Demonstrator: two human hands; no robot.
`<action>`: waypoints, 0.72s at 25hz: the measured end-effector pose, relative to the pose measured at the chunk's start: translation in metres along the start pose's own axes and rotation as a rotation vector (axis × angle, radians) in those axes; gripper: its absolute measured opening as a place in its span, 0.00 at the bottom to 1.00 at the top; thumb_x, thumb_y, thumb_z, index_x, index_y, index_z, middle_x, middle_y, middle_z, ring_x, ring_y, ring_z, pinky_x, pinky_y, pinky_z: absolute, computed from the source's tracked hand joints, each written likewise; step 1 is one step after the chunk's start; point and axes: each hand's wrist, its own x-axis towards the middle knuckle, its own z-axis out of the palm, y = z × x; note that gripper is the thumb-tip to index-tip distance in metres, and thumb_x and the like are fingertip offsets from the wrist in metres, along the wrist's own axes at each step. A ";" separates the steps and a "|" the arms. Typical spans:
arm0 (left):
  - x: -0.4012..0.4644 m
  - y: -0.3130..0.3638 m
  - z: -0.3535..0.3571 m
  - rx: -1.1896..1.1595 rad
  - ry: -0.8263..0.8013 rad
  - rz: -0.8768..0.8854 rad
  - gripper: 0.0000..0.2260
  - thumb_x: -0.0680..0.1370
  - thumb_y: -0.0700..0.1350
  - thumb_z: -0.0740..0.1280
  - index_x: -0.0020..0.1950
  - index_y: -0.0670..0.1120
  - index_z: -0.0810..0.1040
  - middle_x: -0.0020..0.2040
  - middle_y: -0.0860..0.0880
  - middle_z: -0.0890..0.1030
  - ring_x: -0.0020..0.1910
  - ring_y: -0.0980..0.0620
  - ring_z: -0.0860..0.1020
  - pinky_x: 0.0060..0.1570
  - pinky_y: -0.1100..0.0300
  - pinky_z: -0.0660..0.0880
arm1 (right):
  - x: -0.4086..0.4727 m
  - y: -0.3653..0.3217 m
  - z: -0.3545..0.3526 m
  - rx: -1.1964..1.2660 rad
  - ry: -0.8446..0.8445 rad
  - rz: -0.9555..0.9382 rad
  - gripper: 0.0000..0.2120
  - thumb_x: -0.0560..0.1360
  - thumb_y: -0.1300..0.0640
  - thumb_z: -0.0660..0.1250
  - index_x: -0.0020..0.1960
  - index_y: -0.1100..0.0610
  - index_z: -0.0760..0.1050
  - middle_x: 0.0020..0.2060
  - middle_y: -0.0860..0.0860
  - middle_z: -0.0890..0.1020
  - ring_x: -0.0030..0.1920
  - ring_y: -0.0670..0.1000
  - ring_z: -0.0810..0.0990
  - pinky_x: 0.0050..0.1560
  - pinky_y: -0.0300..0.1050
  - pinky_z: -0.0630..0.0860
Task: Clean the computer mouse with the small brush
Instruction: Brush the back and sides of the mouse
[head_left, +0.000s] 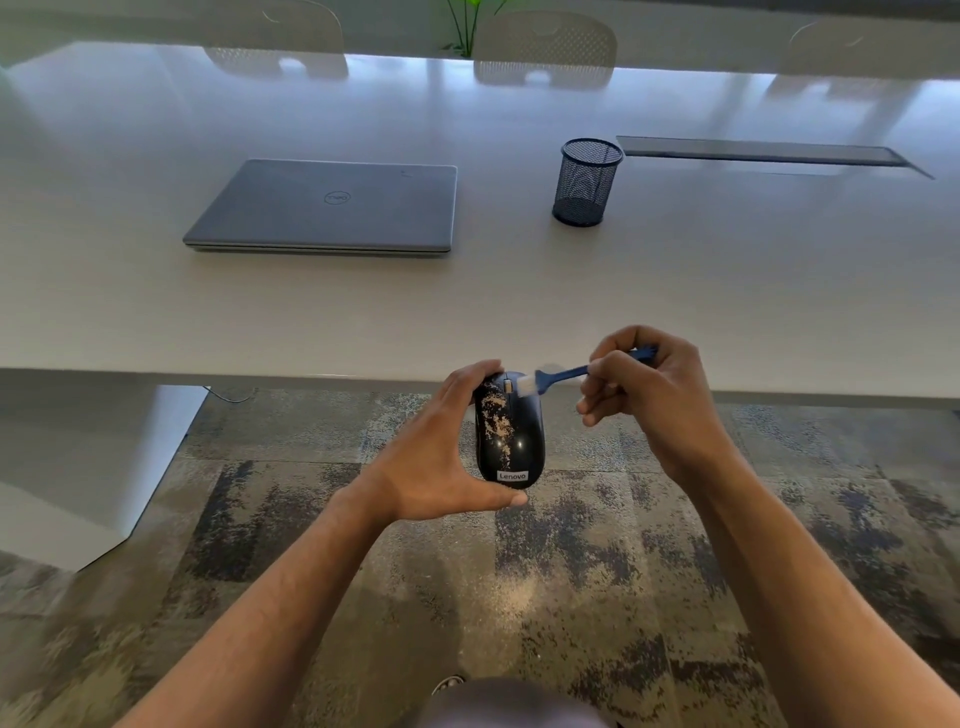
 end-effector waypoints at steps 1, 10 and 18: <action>0.000 0.000 0.000 0.000 -0.001 0.001 0.53 0.59 0.67 0.77 0.77 0.58 0.53 0.74 0.55 0.65 0.69 0.55 0.67 0.69 0.54 0.65 | -0.002 0.001 0.001 -0.013 -0.003 0.005 0.04 0.76 0.70 0.65 0.44 0.65 0.77 0.31 0.57 0.82 0.30 0.57 0.82 0.31 0.47 0.81; 0.003 -0.002 -0.002 -0.014 0.020 0.014 0.53 0.60 0.65 0.78 0.77 0.57 0.54 0.72 0.55 0.65 0.69 0.56 0.67 0.69 0.59 0.64 | -0.010 0.011 -0.004 0.102 0.002 0.013 0.07 0.77 0.70 0.64 0.43 0.62 0.77 0.31 0.57 0.82 0.30 0.57 0.81 0.31 0.45 0.80; 0.006 -0.006 -0.006 -0.037 0.026 0.019 0.52 0.60 0.63 0.80 0.77 0.58 0.54 0.73 0.57 0.65 0.70 0.61 0.67 0.68 0.65 0.62 | -0.022 0.023 -0.020 0.236 -0.055 0.017 0.04 0.73 0.64 0.67 0.42 0.57 0.80 0.31 0.58 0.81 0.30 0.57 0.81 0.31 0.45 0.79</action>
